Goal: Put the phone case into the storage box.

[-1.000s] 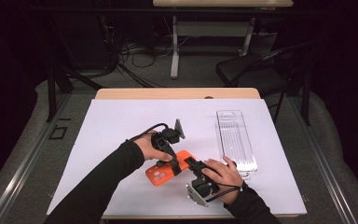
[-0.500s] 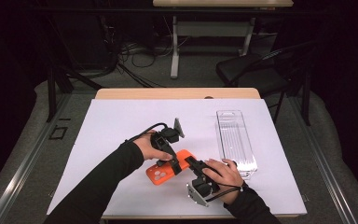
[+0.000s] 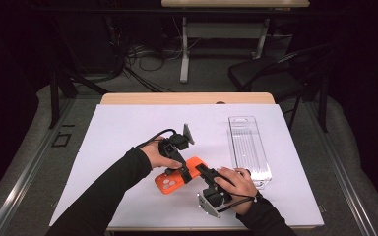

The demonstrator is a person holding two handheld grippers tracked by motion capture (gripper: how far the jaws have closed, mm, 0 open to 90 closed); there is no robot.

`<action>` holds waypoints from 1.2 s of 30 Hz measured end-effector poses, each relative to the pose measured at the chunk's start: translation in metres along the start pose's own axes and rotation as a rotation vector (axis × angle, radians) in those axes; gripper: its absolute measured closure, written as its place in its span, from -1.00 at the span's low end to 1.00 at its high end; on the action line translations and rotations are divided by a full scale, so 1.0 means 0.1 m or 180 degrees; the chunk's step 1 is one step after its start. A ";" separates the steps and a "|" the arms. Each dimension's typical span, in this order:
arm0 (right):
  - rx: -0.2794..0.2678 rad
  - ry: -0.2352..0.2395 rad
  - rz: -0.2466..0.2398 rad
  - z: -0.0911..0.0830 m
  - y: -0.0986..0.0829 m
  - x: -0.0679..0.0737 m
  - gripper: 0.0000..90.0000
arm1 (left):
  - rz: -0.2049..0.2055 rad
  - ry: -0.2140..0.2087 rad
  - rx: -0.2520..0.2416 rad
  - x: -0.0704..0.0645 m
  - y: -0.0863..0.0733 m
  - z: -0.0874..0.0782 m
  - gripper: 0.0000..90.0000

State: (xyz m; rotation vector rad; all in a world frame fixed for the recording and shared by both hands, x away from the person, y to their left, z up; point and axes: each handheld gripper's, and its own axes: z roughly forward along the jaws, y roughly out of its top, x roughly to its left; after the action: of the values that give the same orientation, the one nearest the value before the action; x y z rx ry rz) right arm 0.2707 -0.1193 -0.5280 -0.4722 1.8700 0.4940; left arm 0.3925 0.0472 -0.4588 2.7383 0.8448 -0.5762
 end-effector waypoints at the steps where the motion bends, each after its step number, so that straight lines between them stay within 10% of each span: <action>1: 0.0000 -0.0004 -0.0001 0.00 0.00 0.00 0.78 | 0.0006 -0.0001 -0.0006 0.00 0.00 0.00 -0.65; 36: 0.0030 -0.0021 0.0021 -0.01 -0.01 -0.01 0.79 | -0.0097 0.0258 -0.0383 0.10 -0.23 -0.28 -0.77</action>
State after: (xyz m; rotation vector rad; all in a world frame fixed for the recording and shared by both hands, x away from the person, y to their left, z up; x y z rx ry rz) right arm 0.2712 -0.1209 -0.5264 -0.4577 1.8674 0.4903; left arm 0.3954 0.0794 -0.4397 2.6592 0.9101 -0.4083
